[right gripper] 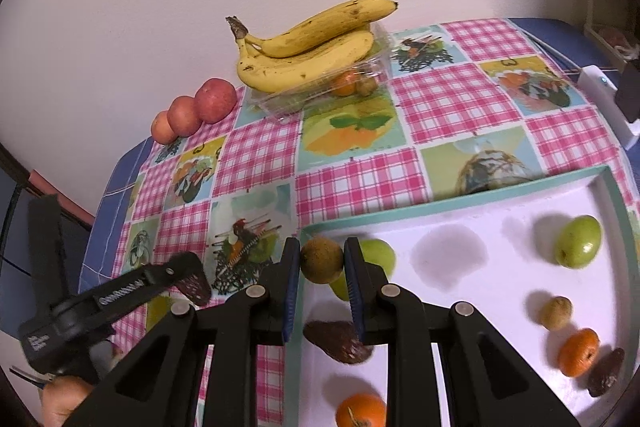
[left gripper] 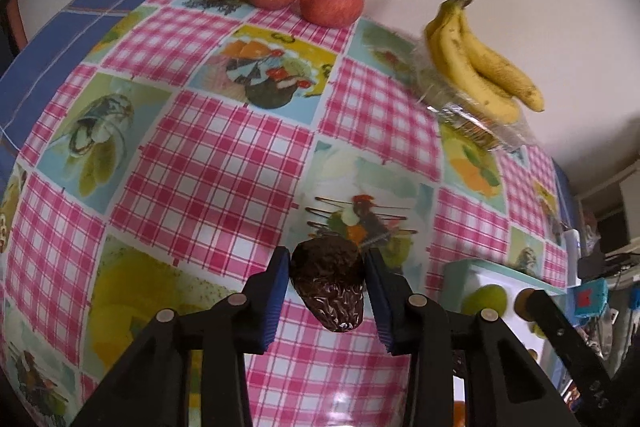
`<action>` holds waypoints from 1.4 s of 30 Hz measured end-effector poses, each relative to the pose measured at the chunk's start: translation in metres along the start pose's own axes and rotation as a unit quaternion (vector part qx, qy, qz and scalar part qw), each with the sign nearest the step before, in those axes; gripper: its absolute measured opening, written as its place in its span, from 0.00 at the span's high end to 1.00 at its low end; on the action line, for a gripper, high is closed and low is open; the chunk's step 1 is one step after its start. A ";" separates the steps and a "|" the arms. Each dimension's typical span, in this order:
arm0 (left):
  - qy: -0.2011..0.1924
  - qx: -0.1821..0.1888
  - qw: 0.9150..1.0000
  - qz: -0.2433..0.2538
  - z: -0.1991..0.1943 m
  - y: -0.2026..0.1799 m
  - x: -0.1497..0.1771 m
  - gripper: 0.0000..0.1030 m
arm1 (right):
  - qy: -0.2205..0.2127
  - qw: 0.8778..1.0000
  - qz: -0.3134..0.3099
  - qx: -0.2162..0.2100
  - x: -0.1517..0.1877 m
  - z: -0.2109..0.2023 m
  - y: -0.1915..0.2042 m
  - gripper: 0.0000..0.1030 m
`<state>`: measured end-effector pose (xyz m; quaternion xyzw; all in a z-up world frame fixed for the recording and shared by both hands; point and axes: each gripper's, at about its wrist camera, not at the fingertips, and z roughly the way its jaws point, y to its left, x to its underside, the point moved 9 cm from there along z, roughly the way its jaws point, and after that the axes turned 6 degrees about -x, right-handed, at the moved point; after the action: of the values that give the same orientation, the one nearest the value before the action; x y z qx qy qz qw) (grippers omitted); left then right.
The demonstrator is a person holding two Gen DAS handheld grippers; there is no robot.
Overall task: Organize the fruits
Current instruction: 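Carry the date and kiwi into the white tray and open both tools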
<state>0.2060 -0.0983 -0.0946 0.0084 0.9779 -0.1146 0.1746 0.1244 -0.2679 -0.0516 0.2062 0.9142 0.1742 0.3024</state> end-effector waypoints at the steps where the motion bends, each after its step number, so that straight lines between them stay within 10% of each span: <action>1: -0.004 0.002 1.000 0.003 -0.005 -0.002 0.000 0.61 | 0.000 1.000 0.000 0.002 0.001 -0.002 -0.001 0.77; 13: -0.043 0.028 0.996 0.070 -0.052 -0.046 0.024 0.61 | -0.011 1.000 0.007 0.017 0.013 -0.039 -0.020 0.77; 26: 0.023 0.055 0.985 0.163 -0.036 -0.106 0.105 0.61 | 0.037 0.996 0.046 0.064 0.049 -0.048 -0.077 0.77; 42: 0.043 0.024 0.984 0.173 -0.014 -0.107 0.117 0.61 | 0.071 0.989 0.064 0.116 0.067 -0.040 -0.127 0.77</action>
<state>0.0859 -0.2022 -0.0984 0.1869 0.9652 -0.1059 0.1494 0.0160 -0.3516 -0.1097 0.2849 0.9324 0.0995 0.1991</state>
